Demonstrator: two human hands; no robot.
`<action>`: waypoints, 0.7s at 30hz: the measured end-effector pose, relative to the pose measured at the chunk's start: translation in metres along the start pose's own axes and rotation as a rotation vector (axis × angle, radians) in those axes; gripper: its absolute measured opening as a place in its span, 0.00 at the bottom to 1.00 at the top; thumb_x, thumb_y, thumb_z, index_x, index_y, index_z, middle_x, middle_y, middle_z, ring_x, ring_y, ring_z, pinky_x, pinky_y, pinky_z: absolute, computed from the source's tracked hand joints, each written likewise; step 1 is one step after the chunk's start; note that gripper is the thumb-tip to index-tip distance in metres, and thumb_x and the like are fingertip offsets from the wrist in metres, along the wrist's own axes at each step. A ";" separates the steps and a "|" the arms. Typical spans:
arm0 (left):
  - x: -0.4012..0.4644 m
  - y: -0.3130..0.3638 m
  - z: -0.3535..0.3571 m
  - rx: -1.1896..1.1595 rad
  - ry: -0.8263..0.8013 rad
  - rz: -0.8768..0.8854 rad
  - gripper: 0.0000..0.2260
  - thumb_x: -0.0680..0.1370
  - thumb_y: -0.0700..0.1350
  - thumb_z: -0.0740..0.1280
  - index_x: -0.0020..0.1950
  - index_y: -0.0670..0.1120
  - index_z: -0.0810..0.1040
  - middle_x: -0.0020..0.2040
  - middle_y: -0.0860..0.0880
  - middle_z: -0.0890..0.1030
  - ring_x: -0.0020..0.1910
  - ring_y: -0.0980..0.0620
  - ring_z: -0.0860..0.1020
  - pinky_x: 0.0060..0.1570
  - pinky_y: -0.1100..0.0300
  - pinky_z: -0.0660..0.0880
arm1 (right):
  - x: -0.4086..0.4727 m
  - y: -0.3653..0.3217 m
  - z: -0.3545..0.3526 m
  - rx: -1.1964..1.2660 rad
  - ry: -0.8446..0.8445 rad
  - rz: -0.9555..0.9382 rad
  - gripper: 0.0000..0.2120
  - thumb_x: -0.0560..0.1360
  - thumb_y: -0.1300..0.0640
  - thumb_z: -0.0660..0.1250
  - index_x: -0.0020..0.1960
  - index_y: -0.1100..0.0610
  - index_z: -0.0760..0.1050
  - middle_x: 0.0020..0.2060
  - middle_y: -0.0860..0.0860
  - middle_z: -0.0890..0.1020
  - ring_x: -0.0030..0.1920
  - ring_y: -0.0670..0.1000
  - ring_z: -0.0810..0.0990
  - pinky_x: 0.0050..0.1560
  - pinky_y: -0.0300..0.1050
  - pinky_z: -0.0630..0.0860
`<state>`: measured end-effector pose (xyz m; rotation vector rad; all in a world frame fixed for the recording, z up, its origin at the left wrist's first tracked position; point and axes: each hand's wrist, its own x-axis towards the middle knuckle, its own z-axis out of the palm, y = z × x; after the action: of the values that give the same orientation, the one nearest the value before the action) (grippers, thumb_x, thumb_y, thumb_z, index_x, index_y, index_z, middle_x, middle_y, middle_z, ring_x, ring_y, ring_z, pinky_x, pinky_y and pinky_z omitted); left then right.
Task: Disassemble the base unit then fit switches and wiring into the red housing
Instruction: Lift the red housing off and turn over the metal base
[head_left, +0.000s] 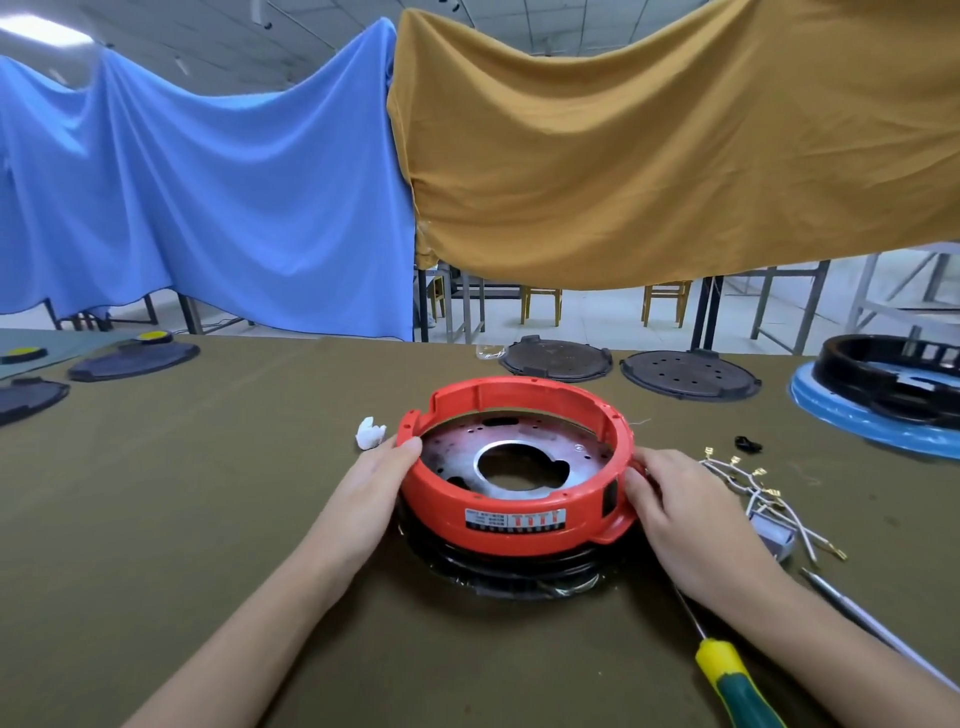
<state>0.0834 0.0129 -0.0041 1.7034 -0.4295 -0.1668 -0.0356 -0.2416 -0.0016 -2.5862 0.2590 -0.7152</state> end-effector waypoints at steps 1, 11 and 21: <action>-0.001 0.000 0.000 -0.005 -0.007 0.018 0.14 0.84 0.56 0.56 0.58 0.62 0.82 0.55 0.54 0.85 0.58 0.54 0.81 0.60 0.57 0.73 | 0.000 0.000 0.000 0.021 0.021 -0.012 0.12 0.82 0.54 0.57 0.56 0.55 0.78 0.49 0.50 0.80 0.54 0.52 0.75 0.50 0.43 0.65; 0.001 -0.001 -0.001 -0.144 0.047 0.048 0.15 0.83 0.51 0.57 0.61 0.67 0.79 0.56 0.56 0.84 0.56 0.52 0.83 0.59 0.53 0.75 | -0.006 0.000 -0.004 0.107 0.144 -0.121 0.19 0.80 0.46 0.58 0.65 0.54 0.75 0.54 0.43 0.73 0.58 0.45 0.73 0.56 0.34 0.64; 0.008 -0.005 -0.002 -0.392 0.175 0.083 0.20 0.82 0.43 0.53 0.62 0.62 0.79 0.57 0.51 0.79 0.58 0.55 0.76 0.69 0.49 0.68 | -0.017 -0.014 -0.019 0.118 0.262 -0.352 0.25 0.78 0.43 0.60 0.66 0.60 0.72 0.60 0.50 0.68 0.57 0.41 0.69 0.60 0.22 0.62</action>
<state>0.0924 0.0119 -0.0072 1.3004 -0.3124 -0.0366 -0.0586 -0.2314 0.0120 -2.4474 -0.1615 -1.1590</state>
